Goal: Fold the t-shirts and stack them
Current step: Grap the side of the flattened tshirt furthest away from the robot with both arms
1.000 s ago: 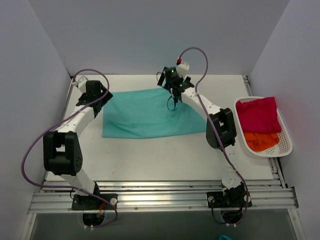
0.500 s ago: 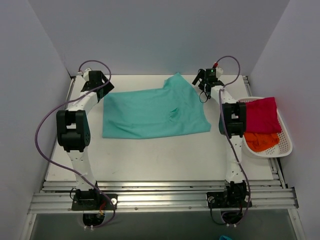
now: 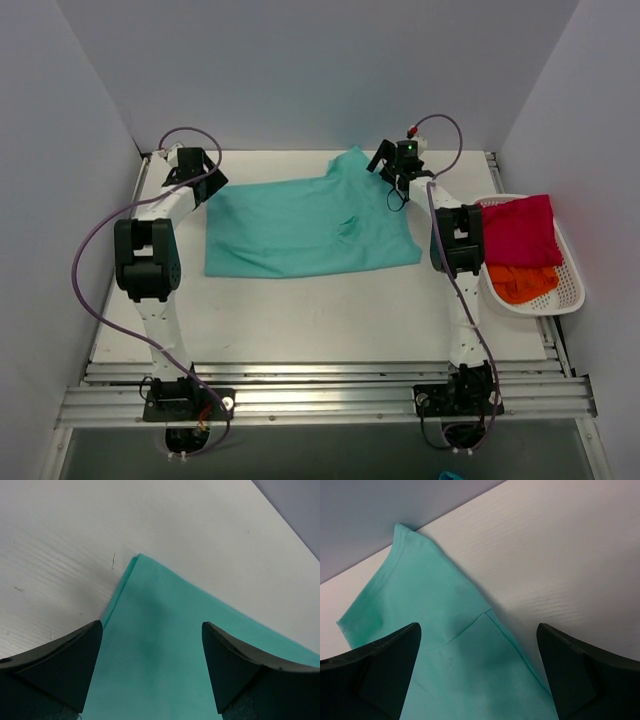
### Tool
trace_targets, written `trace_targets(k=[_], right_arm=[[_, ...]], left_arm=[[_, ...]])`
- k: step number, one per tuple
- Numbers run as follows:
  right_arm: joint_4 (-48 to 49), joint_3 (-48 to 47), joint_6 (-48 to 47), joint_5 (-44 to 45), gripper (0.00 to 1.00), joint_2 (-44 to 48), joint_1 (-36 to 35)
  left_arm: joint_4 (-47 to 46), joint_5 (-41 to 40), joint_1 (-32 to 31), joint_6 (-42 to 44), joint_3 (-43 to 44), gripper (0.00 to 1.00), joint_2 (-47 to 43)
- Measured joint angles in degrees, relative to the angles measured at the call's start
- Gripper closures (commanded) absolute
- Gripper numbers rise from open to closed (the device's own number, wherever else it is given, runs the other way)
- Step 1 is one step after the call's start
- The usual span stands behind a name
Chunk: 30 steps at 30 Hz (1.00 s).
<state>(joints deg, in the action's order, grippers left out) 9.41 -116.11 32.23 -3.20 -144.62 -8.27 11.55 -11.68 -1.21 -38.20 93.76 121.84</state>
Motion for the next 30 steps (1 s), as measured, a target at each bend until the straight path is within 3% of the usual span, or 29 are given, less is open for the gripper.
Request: trace_targets(k=[5,11,23,30], right_arm=[[2.7,1.8,0.4,-0.5,0.16,0.4,0.1],[2.9,1.6,0.4,-1.4,0.16,0.2,0.4],[5.9,-11.7,2.0,-8.1,0.18,-9.4,0.3],[8.7,-16.2,3.7,-11.9,0.24,-13.3,-0.4]], left_arm=[[-0.1,0.5,0.3,-0.6,-1.2,0.14,0.5],[-0.2,1.9,0.4,-1.7,-1.1,0.15,3.5],[0.0,3.4,0.6,-2.1,5.2,0.15,8.6],[0.3,3.5,0.6,-2.1,5.3,0.15,8.6]])
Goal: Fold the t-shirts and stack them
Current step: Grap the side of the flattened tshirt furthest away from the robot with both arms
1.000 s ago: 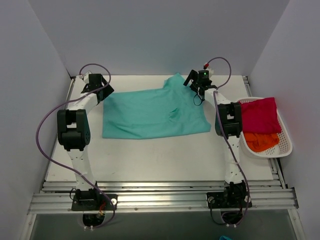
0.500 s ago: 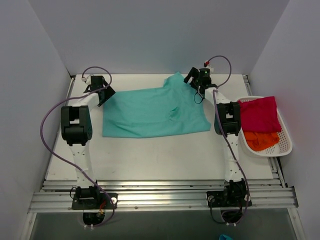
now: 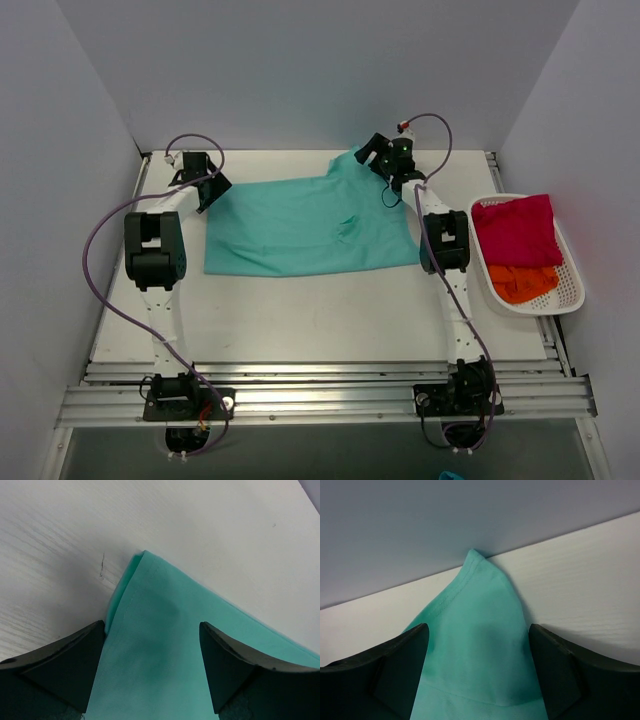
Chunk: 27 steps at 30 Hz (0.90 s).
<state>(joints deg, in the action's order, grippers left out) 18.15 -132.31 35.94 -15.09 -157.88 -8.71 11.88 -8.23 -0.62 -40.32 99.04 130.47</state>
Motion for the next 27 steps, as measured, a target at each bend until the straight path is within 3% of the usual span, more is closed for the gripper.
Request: trace_targets(k=[2,6,8,10,11,18,23,27], right_arm=[[0.8,-1.2,0.3,-0.7,0.28,-1.1,-0.4],[2.2,-5.4,1.6,-2.2,0.54,-4.6,-1.1],[2.8,-6.9,2.4,-2.8,0.62,-6.1,-1.3],[3.3,-7.5,2.9,-2.9,0.81,-7.0,-1.5],[3.3,-7.5,3.0,-2.9,0.97,-7.2,-1.5],[3.5,-7.5,3.4,-2.5,1.0,-7.9,-1.6],[3.9,-7.2,2.9,-2.3,1.0,-7.8,-1.1],[4.4,-6.9,2.4,-2.1,1.0,-7.7,-0.7]], left_arm=[[0.0,0.0,0.0,0.0,0.1,0.15,0.0],[0.0,0.0,0.0,0.0,0.2,0.15,0.2],[0.0,0.1,0.0,0.0,0.3,0.15,0.2],[0.0,0.1,0.0,0.0,0.4,0.15,0.3],[0.0,0.1,0.0,0.0,0.4,0.15,0.3],[0.0,0.1,0.0,0.0,0.4,0.16,0.3],[0.1,-0.1,0.0,0.0,0.5,0.29,0.5],[1.2,-0.2,0.8,0.2,2.0,0.52,1.3]])
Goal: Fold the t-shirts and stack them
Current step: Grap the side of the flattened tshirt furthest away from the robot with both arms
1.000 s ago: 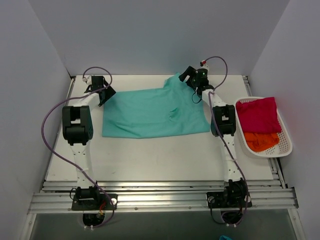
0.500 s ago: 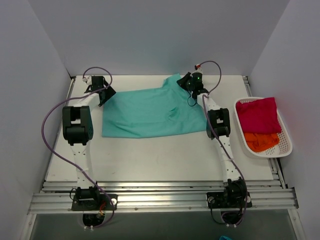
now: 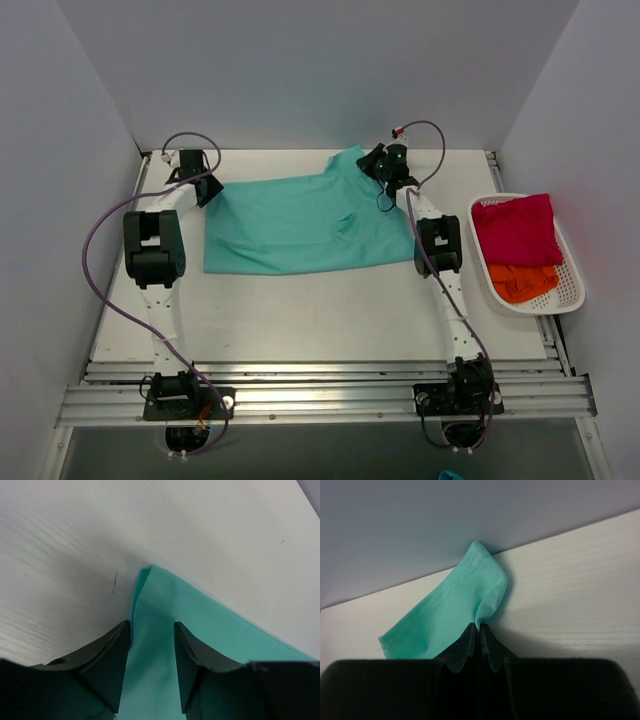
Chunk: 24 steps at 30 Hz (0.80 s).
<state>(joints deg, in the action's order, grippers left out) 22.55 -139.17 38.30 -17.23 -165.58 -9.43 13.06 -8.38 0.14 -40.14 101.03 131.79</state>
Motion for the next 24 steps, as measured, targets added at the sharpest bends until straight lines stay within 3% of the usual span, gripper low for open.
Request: trace_targets(k=[4,12,15,19,24], right_arm=[[0.0,0.0,-0.5,0.0,1.0,0.0,1.2],[0.5,0.2,-0.8,-0.1,1.0,0.0,2.7],[0.9,0.5,-0.9,-0.1,1.0,0.0,2.7],[1.2,0.6,-0.9,-0.1,1.0,0.1,2.7],[1.3,0.7,-1.1,-0.1,1.0,0.1,2.7]], left_arm=[[1.9,0.1,1.6,0.1,4.3,0.64,2.4],[6.2,0.0,2.6,0.0,8.3,0.66,4.8],[7.8,0.0,2.4,0.0,11.1,0.59,6.1],[6.8,1.1,2.4,0.1,12.5,0.35,7.0],[6.0,2.2,2.4,0.1,14.1,0.32,7.8]])
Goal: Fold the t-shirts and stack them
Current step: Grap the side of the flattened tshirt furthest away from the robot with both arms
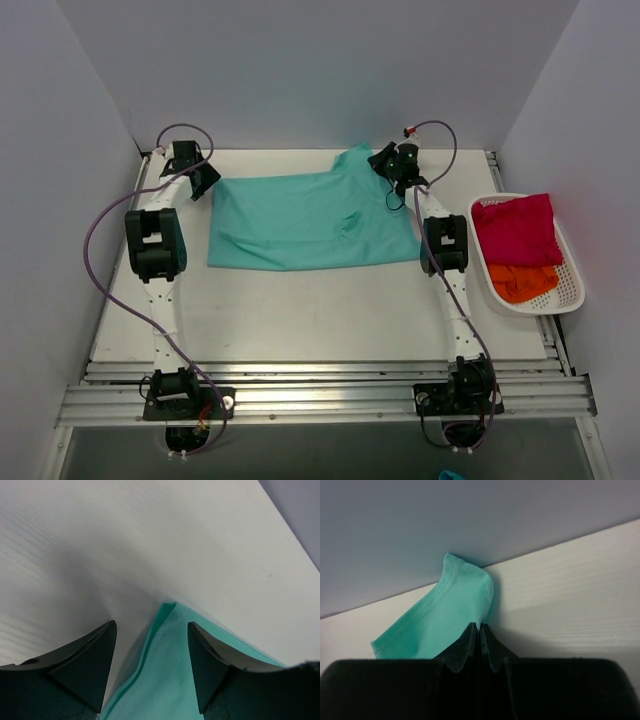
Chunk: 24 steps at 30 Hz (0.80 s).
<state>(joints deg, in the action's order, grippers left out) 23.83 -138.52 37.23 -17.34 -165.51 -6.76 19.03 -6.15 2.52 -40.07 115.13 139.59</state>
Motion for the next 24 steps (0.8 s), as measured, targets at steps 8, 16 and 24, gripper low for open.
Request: trace_targets(k=[8,16,24], right_arm=[[0.0,0.0,-0.2,0.0,1.0,0.0,0.0],[0.2,0.1,-0.5,0.0,1.0,0.0,0.0],[0.7,0.2,-0.7,0.0,1.0,0.0,0.0]], left_arm=[[-0.1,2.0,-0.2,-0.5,7.7,0.38,5.3],[0.8,3.1,-1.1,-1.6,13.0,0.8,9.3],[1.3,3.4,-1.4,-1.7,13.0,0.98,9.4]])
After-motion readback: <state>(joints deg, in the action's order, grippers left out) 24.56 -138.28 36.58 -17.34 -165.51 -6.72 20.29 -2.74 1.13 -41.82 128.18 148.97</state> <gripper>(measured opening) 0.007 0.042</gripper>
